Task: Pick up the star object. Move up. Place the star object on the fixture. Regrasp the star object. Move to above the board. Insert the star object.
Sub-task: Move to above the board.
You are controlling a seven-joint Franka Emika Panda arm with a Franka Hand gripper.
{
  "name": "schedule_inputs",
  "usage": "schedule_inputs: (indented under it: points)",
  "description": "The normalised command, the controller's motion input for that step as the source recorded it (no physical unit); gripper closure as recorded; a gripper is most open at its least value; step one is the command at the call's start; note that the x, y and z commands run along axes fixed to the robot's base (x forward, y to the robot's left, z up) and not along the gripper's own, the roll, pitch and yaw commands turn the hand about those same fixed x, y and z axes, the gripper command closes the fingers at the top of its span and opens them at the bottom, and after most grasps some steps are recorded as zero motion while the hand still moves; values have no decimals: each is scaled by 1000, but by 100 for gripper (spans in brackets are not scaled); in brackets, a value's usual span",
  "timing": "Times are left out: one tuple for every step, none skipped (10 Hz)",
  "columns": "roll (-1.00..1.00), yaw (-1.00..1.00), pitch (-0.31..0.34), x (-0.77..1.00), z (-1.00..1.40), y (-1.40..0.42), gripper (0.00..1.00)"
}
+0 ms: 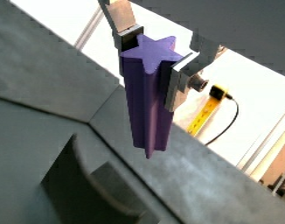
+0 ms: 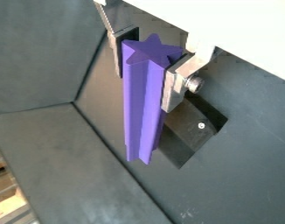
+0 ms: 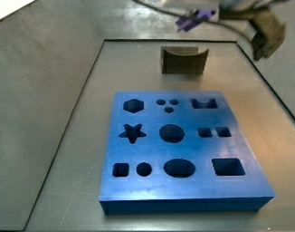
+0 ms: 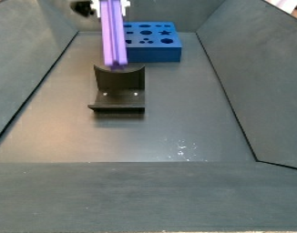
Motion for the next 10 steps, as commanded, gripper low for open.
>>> schedule_inputs:
  points:
    - [34, 142, 7, 102, 1000, -153, 100]
    - [17, 122, -11, 98, 1000, -147, 100]
    - [8, 92, -20, 90, 1000, -137, 100]
    - [4, 78, -21, 90, 1000, -133, 100]
    - [3, 45, -4, 87, 1000, -123, 100]
    - [4, 28, 12, 85, 1000, -116, 100]
    - [7, 12, 39, 85, 1000, -107, 100]
    - [10, 8, 55, 83, 1000, -100, 100]
    - [12, 10, 87, 80, 900, -85, 100]
    - [15, 21, 117, 64, 669, -62, 100]
